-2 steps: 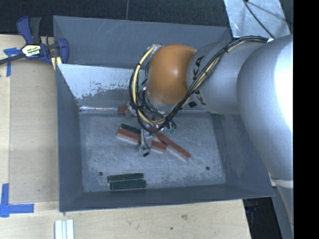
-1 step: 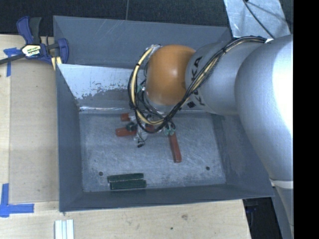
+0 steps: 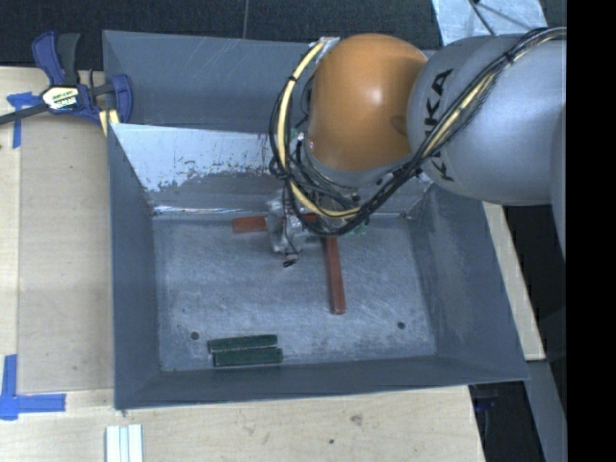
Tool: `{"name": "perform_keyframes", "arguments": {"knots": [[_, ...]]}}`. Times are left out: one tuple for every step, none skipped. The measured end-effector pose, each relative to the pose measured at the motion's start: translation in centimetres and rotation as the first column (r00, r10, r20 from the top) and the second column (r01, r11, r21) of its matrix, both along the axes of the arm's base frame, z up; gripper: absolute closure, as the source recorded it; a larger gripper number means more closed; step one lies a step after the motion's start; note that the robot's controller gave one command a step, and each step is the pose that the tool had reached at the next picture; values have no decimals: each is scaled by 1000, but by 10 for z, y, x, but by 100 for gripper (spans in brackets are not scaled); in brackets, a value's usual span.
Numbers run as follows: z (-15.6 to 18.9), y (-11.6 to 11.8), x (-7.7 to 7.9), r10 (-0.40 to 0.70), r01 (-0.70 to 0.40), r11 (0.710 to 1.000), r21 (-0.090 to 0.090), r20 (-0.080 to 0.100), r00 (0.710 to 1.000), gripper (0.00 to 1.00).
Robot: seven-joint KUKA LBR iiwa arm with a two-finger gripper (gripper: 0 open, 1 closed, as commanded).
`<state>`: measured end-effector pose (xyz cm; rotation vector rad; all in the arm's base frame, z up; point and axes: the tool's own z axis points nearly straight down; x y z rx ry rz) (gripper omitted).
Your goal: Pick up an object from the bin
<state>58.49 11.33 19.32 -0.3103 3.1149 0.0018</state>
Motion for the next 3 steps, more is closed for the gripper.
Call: {"name": "perform_keyframes", "arguments": {"knots": [[-5, 0, -1, -1, 1, 1000, -1, -8, 1000, 0], [-125, -19, 1, -12, 12, 1000, -2, -16, 1000, 0], [-123, -102, -33, 95, -95, 995, -5, -11, 995, 0]]}}
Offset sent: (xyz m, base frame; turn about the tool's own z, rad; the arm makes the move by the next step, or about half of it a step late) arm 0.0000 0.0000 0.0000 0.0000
